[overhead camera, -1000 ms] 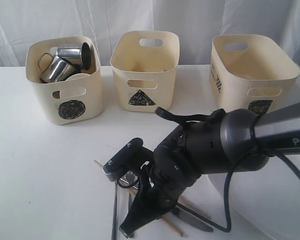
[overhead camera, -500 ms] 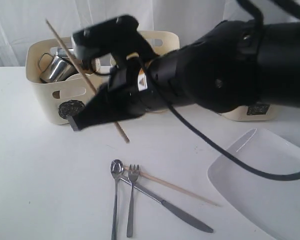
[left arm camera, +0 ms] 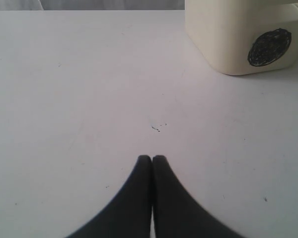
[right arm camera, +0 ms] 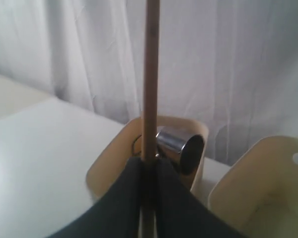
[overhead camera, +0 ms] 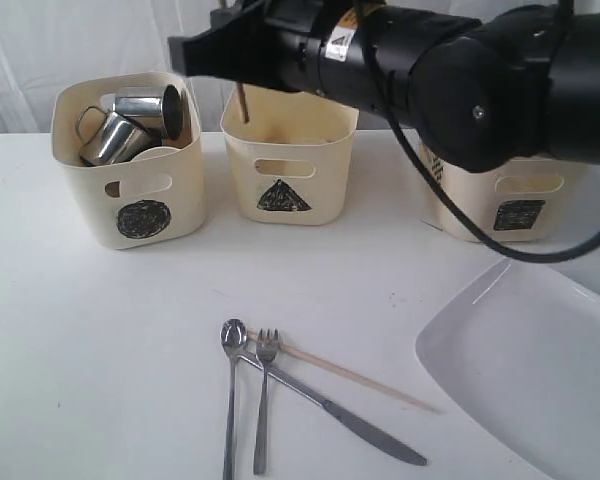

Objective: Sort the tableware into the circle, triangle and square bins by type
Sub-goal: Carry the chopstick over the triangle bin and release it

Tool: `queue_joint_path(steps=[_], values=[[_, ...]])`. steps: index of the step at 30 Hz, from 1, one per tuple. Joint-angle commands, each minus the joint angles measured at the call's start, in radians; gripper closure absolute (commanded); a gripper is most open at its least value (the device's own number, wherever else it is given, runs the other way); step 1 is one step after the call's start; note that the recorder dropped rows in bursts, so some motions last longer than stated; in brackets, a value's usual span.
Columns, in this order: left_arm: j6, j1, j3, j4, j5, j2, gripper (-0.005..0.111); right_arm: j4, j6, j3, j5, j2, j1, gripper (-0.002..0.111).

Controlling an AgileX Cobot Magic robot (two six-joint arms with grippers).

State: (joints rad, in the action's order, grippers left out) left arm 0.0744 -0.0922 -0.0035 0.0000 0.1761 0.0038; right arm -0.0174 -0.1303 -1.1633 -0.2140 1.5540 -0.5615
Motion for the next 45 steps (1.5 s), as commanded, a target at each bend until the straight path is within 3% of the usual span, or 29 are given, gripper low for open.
queue_joint_path(steps=[1,7,17,24,32,39,45], values=[[0.004,0.005,0.004,0.0,-0.005,-0.004,0.107,-0.172,-0.006,-0.003,-0.247,0.068,0.074,0.108],[0.004,0.005,0.004,0.0,-0.005,-0.004,0.107,-0.319,-0.006,-0.003,-0.524,0.23,0.103,0.108],[0.004,0.005,0.004,0.0,-0.005,-0.004,0.107,-0.24,0.048,-0.202,-0.539,0.464,0.108,0.108],[0.004,0.005,0.004,0.0,-0.005,-0.004,0.107,-0.255,0.13,-0.349,-0.407,0.569,0.156,0.105],[0.004,0.005,0.004,0.0,-0.005,-0.004,0.107,-0.265,0.13,-0.352,-0.309,0.585,0.191,0.078],[0.004,0.005,0.004,0.0,-0.005,-0.004,0.107,-0.263,0.13,-0.352,-0.269,0.555,0.191,0.077],[0.004,0.005,0.004,0.0,-0.005,-0.004,0.107,-0.263,0.13,-0.352,0.072,0.414,0.191,0.078]])
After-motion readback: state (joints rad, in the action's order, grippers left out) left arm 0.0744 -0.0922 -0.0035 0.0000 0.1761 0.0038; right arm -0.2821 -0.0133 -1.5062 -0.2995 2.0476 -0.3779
